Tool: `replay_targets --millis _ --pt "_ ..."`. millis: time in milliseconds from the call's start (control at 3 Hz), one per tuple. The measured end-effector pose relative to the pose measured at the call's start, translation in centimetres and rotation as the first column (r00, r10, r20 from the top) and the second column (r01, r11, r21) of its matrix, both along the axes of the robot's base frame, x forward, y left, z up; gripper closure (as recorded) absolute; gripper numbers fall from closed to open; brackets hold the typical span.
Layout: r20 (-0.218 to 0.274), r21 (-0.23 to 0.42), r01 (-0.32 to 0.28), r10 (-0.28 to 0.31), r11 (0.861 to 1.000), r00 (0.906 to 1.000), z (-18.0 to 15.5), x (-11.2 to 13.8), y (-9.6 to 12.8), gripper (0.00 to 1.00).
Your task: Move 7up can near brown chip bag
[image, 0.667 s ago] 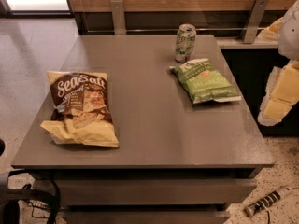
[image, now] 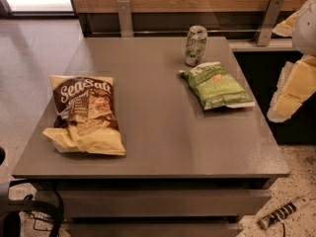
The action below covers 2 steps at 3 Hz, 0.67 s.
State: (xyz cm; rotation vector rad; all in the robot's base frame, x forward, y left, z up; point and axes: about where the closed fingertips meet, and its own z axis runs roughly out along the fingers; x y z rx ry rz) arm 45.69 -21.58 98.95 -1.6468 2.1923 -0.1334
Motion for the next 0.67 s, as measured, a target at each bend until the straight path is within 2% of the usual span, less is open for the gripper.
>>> replay_targets --millis 333,667 --pt "0.089 0.1 0.027 -0.036 0.995 0.9954 1.0 3.9 -0.7 0.0" --pt "0.257 0.375 0.0 -0.104 0.927 0.9607 1.8 12.3 -1.3 0.0"
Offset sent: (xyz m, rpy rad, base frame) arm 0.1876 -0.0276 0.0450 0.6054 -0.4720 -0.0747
